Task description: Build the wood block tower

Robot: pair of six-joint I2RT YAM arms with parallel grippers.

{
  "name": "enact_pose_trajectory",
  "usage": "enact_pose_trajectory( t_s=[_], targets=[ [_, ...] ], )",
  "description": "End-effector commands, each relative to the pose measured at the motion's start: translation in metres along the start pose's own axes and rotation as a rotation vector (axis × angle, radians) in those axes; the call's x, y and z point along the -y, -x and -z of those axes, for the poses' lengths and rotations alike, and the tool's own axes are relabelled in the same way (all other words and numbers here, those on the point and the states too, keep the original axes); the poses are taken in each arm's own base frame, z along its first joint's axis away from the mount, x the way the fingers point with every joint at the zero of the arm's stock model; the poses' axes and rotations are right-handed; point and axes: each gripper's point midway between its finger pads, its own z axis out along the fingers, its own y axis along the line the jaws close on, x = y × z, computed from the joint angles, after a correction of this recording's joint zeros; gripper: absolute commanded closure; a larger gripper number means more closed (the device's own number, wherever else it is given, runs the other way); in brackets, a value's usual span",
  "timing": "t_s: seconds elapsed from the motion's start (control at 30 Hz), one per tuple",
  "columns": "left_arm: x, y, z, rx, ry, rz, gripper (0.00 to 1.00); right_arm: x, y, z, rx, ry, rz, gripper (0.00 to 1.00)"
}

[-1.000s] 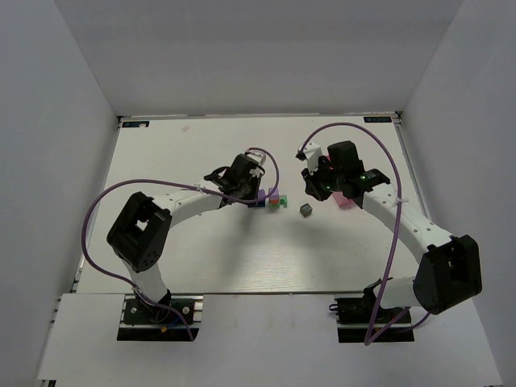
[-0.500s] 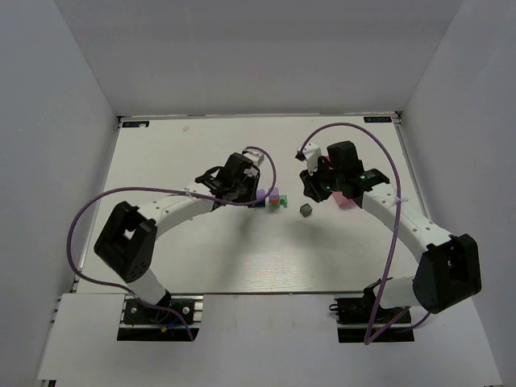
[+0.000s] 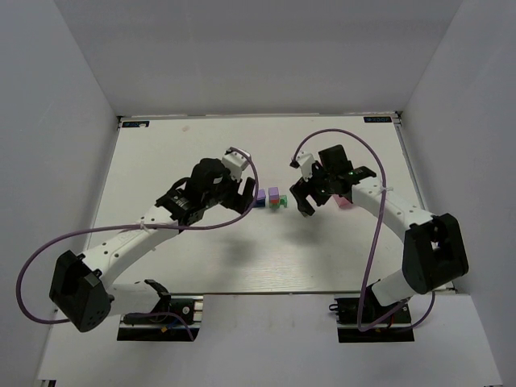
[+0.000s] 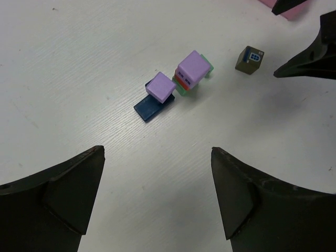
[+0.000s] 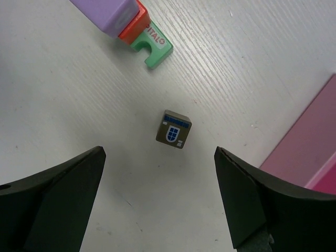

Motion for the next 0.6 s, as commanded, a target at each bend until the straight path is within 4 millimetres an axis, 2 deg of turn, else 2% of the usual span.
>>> enact_pose_trajectory(
  t_s=[0.0,0.1,0.13,0.27,0.37,0.57],
  targets=[
    [-0.013,0.004,0.013,0.053,0.046,-0.031,0.07,0.013,0.008,0.000,0.018,-0.050,0.004,0.10],
    [-0.018,0.001,0.015,0.062,0.066,-0.050,0.07,0.019,0.002,-0.006,0.000,-0.086,-0.006,0.12],
    [-0.020,0.004,0.018,0.073,0.080,-0.050,0.07,0.020,0.004,-0.009,0.005,-0.087,-0.006,0.20],
    [-0.018,0.001,0.018,0.078,0.069,-0.050,0.07,0.024,0.003,-0.015,-0.013,-0.105,-0.012,0.38],
    [-0.016,0.004,0.019,0.079,0.055,-0.050,0.07,0.022,-0.004,-0.022,-0.044,-0.094,-0.022,0.45],
    [-0.014,0.009,0.024,0.100,0.046,-0.050,0.07,0.020,-0.007,-0.023,-0.050,-0.085,-0.027,0.48]
  ],
)
